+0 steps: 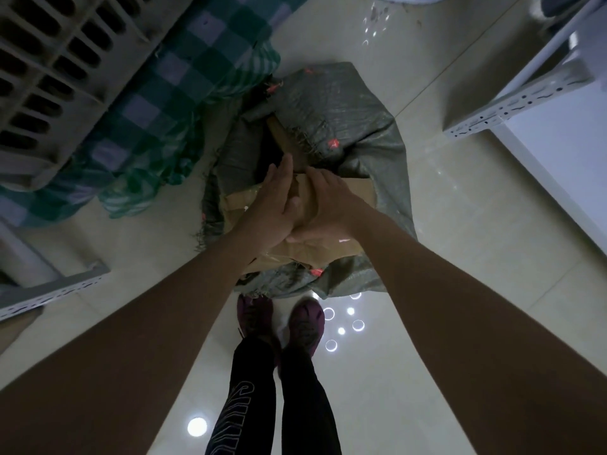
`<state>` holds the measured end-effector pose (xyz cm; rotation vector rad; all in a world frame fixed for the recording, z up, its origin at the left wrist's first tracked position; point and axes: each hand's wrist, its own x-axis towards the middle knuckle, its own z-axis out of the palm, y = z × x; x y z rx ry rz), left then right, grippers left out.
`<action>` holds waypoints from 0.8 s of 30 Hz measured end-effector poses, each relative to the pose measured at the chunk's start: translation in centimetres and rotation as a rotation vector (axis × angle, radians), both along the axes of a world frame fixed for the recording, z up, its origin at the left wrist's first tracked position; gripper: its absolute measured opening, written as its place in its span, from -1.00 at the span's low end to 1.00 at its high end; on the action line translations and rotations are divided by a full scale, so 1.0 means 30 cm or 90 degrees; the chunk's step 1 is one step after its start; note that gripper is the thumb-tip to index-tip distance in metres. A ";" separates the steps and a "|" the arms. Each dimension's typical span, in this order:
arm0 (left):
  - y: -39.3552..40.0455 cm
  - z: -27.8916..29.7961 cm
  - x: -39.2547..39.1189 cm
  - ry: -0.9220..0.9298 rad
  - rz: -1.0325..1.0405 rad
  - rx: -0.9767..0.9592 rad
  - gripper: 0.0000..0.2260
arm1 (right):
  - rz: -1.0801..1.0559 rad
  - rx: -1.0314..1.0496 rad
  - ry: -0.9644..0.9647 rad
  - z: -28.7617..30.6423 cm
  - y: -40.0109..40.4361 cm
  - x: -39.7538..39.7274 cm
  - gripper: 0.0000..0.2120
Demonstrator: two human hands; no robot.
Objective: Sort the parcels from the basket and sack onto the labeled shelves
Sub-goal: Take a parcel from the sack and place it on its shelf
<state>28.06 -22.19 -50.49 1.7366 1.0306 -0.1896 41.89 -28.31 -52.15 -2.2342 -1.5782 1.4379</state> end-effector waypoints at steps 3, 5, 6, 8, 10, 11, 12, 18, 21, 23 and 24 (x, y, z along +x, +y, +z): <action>-0.020 -0.031 -0.028 -0.003 0.168 0.025 -0.36 | -0.043 0.014 0.000 -0.004 0.000 -0.003 0.12; -0.040 -0.059 -0.060 0.073 0.279 0.027 -0.39 | -0.091 0.003 0.028 -0.007 -0.002 0.003 0.07; -0.048 -0.075 -0.079 0.141 0.306 0.017 -0.41 | -0.119 0.001 0.045 -0.005 0.000 0.009 0.02; -0.062 -0.108 -0.118 0.272 0.326 -0.038 -0.41 | -0.177 0.011 0.080 0.001 0.006 0.019 -0.10; -0.080 -0.128 -0.146 0.325 0.343 -0.141 -0.40 | -0.234 0.029 0.102 -0.001 0.011 0.026 -0.24; -0.087 -0.130 -0.152 0.317 0.364 -0.200 -0.39 | -0.255 0.037 0.105 -0.004 0.010 0.028 -0.31; -0.092 -0.123 -0.149 0.296 0.390 -0.255 -0.38 | -0.268 0.043 0.105 -0.008 0.008 0.028 -0.38; -0.079 -0.081 -0.140 0.205 0.421 -0.280 -0.57 | -0.358 0.098 0.097 0.001 -0.008 0.023 -0.60; -0.058 -0.072 -0.159 0.212 0.378 -0.226 -0.22 | -0.456 0.144 0.117 0.055 -0.029 0.035 -0.63; -0.048 -0.019 -0.147 0.214 0.349 -0.139 -0.34 | -0.521 0.174 0.119 0.104 -0.058 0.039 -0.73; -0.040 0.012 -0.134 0.204 0.328 -0.079 -0.41 | -0.560 0.185 0.124 0.125 -0.075 0.041 -0.78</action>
